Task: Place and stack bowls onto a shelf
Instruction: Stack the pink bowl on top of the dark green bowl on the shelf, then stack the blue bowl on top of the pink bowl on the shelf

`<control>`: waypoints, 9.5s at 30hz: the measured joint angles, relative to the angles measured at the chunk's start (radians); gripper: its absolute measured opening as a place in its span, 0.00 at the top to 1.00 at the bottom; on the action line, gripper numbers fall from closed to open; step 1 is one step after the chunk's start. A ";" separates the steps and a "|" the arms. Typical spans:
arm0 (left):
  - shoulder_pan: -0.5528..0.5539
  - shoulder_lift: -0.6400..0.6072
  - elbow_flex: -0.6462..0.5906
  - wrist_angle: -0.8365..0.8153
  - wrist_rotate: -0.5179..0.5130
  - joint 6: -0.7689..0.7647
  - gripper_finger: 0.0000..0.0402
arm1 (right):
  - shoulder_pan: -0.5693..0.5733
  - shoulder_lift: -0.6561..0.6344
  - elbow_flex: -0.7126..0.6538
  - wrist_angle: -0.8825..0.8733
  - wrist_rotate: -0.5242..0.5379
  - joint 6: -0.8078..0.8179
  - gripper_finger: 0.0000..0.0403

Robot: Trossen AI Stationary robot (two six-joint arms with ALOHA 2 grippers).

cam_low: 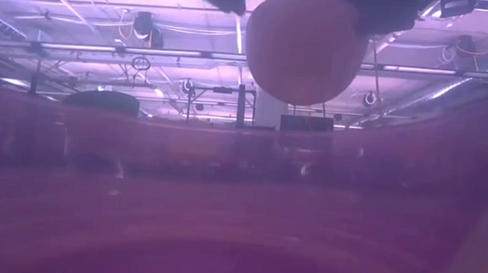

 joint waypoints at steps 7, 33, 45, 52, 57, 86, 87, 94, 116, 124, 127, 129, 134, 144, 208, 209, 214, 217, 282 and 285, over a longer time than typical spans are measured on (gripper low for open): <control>-0.010 0.022 0.000 0.082 -0.016 0.077 0.75 | 0.000 0.000 0.000 0.005 -0.027 0.002 1.00; -0.031 0.040 0.001 0.071 0.070 0.067 0.75 | -0.001 -0.005 0.000 0.040 -0.049 -0.002 1.00; -0.036 0.104 0.001 0.067 0.069 -0.004 0.82 | 0.000 -0.003 0.000 0.046 -0.051 0.004 1.00; -0.044 0.105 -0.001 0.026 0.089 -0.065 0.97 | -0.001 -0.004 0.000 0.127 -0.052 0.076 0.97; -0.049 0.105 -0.001 0.010 0.068 -0.072 0.99 | -0.010 -0.005 0.000 0.170 -0.043 0.144 0.91; 0.086 -0.112 0.000 -0.226 -0.420 -0.744 0.99 | -0.027 -0.253 0.000 0.247 0.372 0.173 0.70; 0.099 -0.134 0.001 -0.228 -0.432 -0.773 0.99 | -0.028 -0.259 0.000 0.251 0.381 0.173 0.70; 0.200 -0.244 0.001 -0.331 -0.521 -0.968 0.99 | -0.029 -0.287 0.000 0.226 0.494 0.118 0.70; 0.493 -0.272 -0.006 -0.486 -0.496 -1.024 0.99 | -0.029 -0.301 0.000 0.192 0.533 0.095 0.70; 0.552 -0.272 -0.161 -0.455 -0.456 -1.010 0.99 | -0.029 -0.301 0.000 0.192 0.533 0.095 0.70; 0.562 -0.271 -0.231 -0.383 -0.424 -0.980 0.99 | -0.029 -0.301 0.000 0.193 0.533 0.088 0.70; 0.573 -0.271 -0.280 -0.334 -0.399 -0.964 0.99 | -0.029 -0.301 0.000 0.193 0.533 0.066 0.70; 0.606 -0.271 -0.398 -0.259 -0.360 -0.967 0.99 | -0.029 -0.301 0.000 0.194 0.533 0.046 0.70; 0.622 -0.271 -0.472 -0.194 -0.315 -0.928 0.96 | -0.029 -0.301 0.000 0.195 0.533 0.047 0.70; 0.201 -0.271 0.231 -0.529 -0.313 -1.150 0.80 | -0.861 0.054 -0.001 -0.442 0.484 0.604 0.70; 0.198 -0.271 0.231 -0.529 -0.313 -1.153 0.80 | -0.861 0.066 -0.001 -0.439 0.514 0.598 0.70; 0.187 -0.271 0.231 -0.529 -0.313 -1.177 0.80 | -0.866 0.111 -0.001 -0.433 0.569 0.570 0.70; 0.186 -0.271 0.231 -0.529 -0.313 -1.177 0.80 | -0.877 0.143 -0.001 -0.432 0.556 0.557 0.70; -0.073 -0.070 0.230 -0.516 -0.145 -0.869 0.80 | 0.087 0.223 -0.002 0.024 0.132 0.159 1.00; -0.117 -0.016 0.230 -0.474 -0.132 -0.727 0.80 | 0.093 0.223 -0.002 0.024 0.133 0.159 1.00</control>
